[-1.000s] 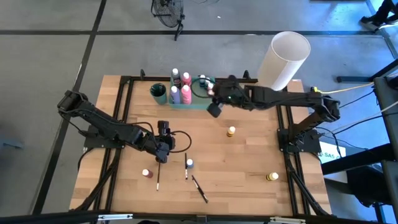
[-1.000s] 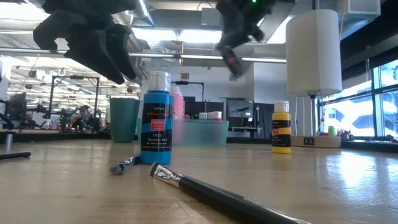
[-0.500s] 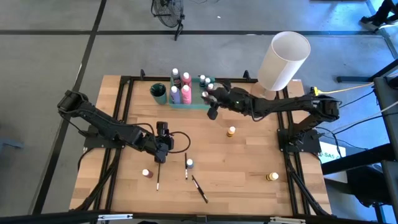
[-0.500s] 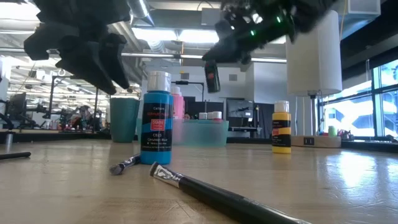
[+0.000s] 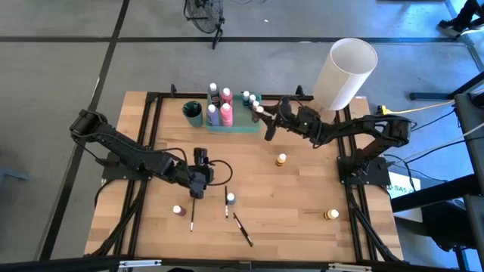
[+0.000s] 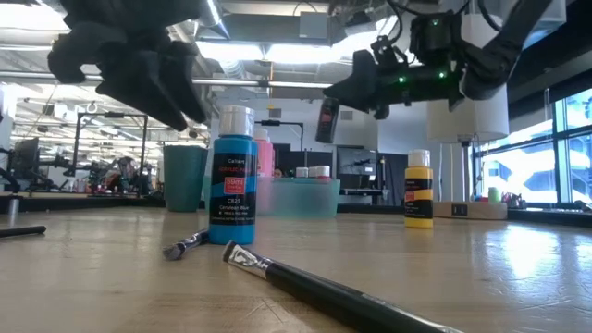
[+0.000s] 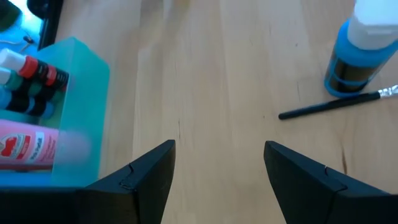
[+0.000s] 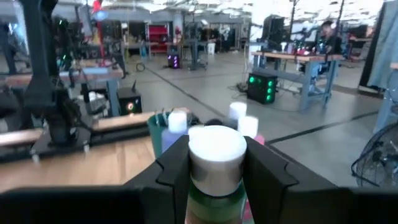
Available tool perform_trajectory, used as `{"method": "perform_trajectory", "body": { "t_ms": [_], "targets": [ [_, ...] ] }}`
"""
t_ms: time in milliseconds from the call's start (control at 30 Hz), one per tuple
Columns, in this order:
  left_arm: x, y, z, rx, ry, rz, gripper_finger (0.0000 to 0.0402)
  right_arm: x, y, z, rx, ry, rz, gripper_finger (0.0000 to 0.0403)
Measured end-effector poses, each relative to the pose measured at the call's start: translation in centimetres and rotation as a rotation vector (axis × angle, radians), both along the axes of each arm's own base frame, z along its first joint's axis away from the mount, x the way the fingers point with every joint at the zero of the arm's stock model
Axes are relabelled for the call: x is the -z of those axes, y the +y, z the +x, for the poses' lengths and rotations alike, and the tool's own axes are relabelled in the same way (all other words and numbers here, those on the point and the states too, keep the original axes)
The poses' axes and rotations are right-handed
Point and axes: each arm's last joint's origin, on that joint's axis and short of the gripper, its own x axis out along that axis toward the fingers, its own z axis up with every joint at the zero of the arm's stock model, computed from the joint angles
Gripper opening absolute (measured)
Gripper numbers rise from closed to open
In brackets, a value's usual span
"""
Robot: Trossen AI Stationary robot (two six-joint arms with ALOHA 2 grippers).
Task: Pick & Place Paint Supplies
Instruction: Put the small green paint bottle into the green bin
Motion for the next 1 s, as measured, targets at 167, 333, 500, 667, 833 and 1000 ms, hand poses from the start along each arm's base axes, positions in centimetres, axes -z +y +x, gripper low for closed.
{"method": "perform_trajectory", "body": {
  "t_ms": [167,333,500,667,833,1000],
  "targets": [
    [0.0,0.4,0.2,-0.011,-0.002,-0.007,0.0242,2.1,-0.8,0.4,0.037,0.055,0.029,0.0116],
    [0.0,0.8,0.3,-0.013,0.007,-0.031,0.0242,2.8,-1.8,0.5,0.064,0.025,0.022,0.0116],
    [0.0,1.1,0.5,-0.013,0.004,-0.051,0.0242,4.6,-3.3,0.2,0.126,0.051,0.069,0.0116],
    [-0.2,1.2,0.8,-0.015,-0.023,-0.058,0.0242,5.7,-3.7,0.4,0.104,0.042,0.071,0.0116],
    [-0.2,1.1,0.8,-0.014,-0.030,-0.089,0.0242,6.0,-4.1,0.5,0.117,0.045,0.073,0.0116],
    [-0.2,1.1,0.8,-0.021,-0.031,-0.104,0.0242,6.4,-4.6,1.6,0.100,0.075,0.085,0.0116]
  ]
}}
